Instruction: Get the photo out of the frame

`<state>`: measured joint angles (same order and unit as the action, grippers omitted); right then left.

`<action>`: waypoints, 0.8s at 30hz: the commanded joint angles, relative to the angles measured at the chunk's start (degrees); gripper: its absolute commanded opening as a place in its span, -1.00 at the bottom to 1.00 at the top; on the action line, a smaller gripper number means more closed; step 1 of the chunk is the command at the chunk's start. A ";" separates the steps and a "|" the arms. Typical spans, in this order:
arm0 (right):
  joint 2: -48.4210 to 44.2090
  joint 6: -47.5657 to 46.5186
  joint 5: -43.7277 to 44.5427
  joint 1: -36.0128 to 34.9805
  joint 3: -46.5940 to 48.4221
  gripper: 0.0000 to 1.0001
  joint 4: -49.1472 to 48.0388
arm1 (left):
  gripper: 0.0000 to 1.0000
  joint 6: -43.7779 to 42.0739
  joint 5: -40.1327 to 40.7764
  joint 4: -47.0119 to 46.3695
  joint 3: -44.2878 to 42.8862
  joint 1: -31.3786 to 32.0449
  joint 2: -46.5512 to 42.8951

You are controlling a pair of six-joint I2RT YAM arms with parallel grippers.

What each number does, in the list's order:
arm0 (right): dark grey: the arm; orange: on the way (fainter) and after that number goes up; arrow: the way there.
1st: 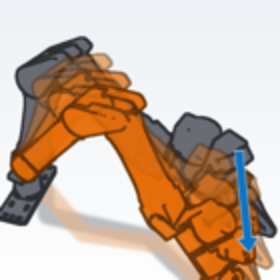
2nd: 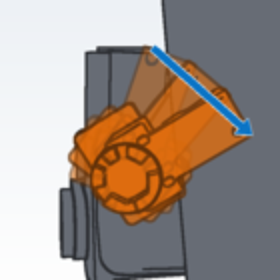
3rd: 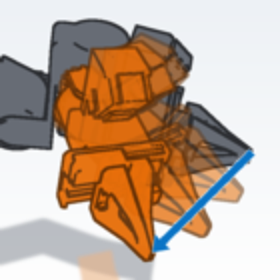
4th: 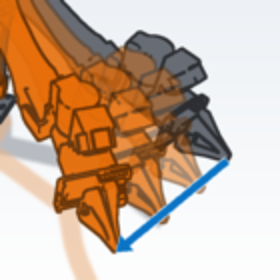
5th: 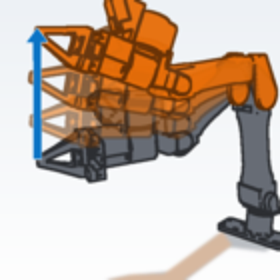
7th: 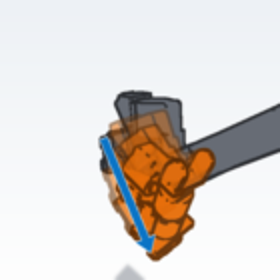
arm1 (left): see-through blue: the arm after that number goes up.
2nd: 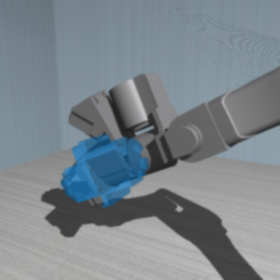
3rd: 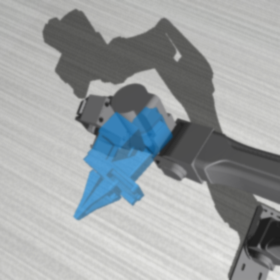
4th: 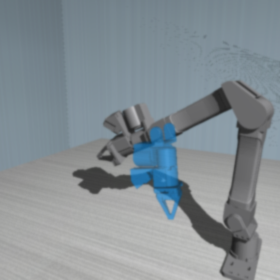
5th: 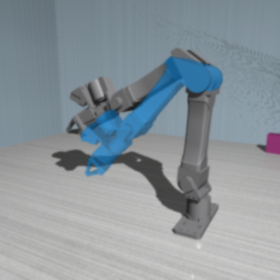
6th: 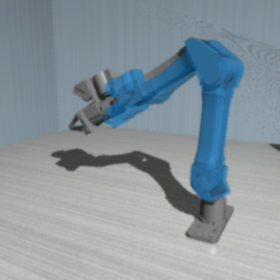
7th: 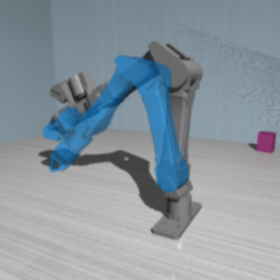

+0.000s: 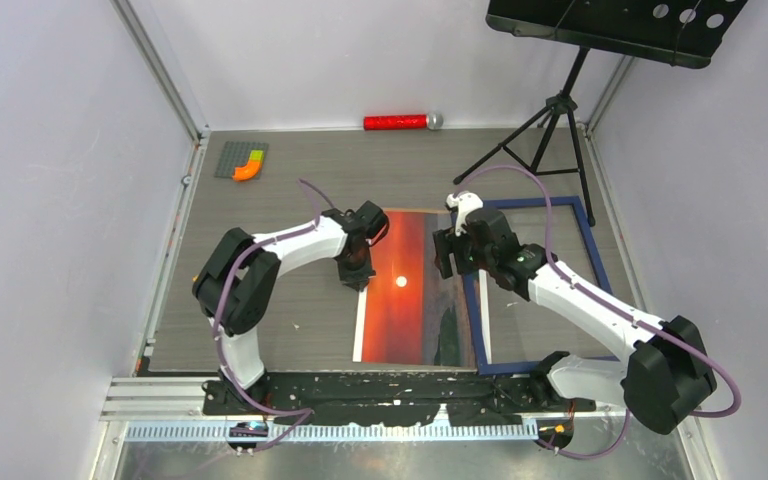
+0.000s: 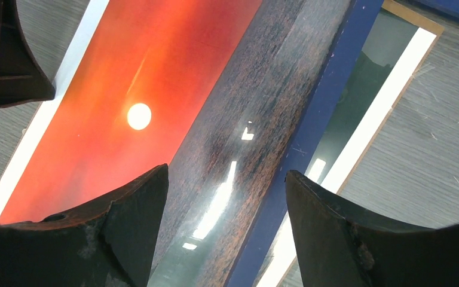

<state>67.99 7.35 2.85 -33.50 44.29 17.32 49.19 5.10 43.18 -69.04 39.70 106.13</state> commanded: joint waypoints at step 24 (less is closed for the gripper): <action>2.69 -0.45 -7.89 0.30 -2.14 0.53 -6.45 | 0.54 -0.29 -10.75 -15.42 7.11 -4.95 -7.14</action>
<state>70.32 7.40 -4.01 -33.41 42.41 13.28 49.12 -3.53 34.37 -62.54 36.27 97.56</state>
